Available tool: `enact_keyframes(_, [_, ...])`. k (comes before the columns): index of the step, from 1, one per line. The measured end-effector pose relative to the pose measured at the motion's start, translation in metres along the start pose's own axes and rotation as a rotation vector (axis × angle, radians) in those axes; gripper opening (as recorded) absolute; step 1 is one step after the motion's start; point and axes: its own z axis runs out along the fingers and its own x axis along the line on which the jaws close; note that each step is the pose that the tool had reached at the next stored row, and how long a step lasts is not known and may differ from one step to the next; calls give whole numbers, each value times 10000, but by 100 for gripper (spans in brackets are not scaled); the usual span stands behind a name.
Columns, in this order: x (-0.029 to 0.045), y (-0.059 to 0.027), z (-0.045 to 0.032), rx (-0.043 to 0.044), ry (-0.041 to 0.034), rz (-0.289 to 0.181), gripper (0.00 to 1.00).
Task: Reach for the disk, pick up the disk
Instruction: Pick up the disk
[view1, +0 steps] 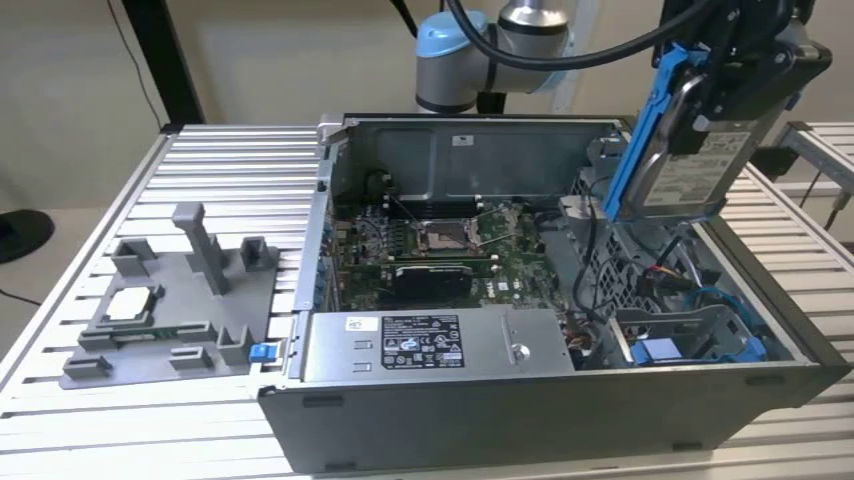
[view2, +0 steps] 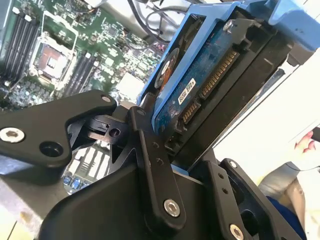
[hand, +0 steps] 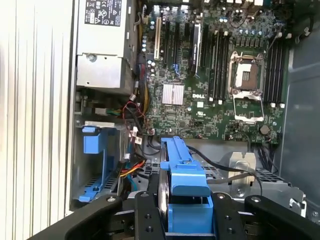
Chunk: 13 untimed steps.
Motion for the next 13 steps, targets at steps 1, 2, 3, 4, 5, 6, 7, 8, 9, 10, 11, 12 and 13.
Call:
enact_keyframes(1, [32, 1, -1, 0, 0, 0, 0])
enact_keyframes(2, [62, 2, -2, 1, 1, 0, 0])
enact_keyframes(3, [94, 3, -3, 2, 2, 0, 0])
enact_keyframes(4, [128, 4, -3, 1, 1, 0, 0])
enact_keyframes(5, [161, 6, -3, 1, 1, 0, 0])
enact_keyframes(6, [191, 8, -4, 1, 2, 0, 0])
enact_keyframes(7, [219, 10, -4, 1, 1, 0, 0])
enact_keyframes(8, [246, 13, -3, 1, 0, -1, 0])
enact_keyframes(9, [271, 17, -3, 1, 1, -1, 0])
enact_keyframes(10, [297, 20, -2, 1, 1, 0, 0])
enact_keyframes(11, [325, 24, -2, 1, 1, 0, 0])
enact_keyframes(12, [348, 27, -1, 1, 1, 0, 0])
enact_keyframes(13, [374, 30, -1, 1, 1, -1, 0])
